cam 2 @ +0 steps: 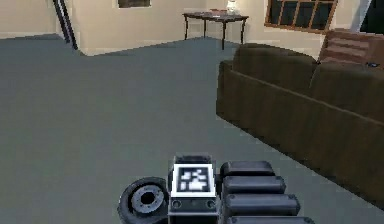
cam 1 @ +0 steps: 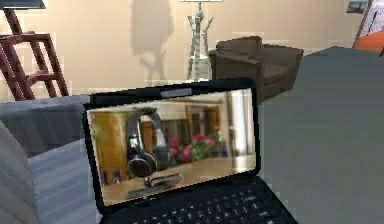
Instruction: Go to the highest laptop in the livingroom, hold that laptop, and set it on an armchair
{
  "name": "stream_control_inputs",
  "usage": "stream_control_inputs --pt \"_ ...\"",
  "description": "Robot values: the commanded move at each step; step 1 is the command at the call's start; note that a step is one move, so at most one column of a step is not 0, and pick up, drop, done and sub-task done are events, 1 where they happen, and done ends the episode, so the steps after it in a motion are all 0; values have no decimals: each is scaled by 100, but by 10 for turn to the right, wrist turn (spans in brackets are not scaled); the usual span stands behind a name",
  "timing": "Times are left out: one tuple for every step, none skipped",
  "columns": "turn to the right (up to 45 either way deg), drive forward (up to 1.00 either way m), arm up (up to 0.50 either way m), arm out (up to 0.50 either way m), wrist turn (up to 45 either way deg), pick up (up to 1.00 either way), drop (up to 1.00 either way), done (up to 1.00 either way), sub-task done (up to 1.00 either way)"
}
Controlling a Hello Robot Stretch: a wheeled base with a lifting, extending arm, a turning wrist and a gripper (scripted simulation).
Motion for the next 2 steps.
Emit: stream_control_inputs --pt "-450 0 0 0 0 0 0 0 0" --pt "-120 0 0 0 0 0 0 0 0"
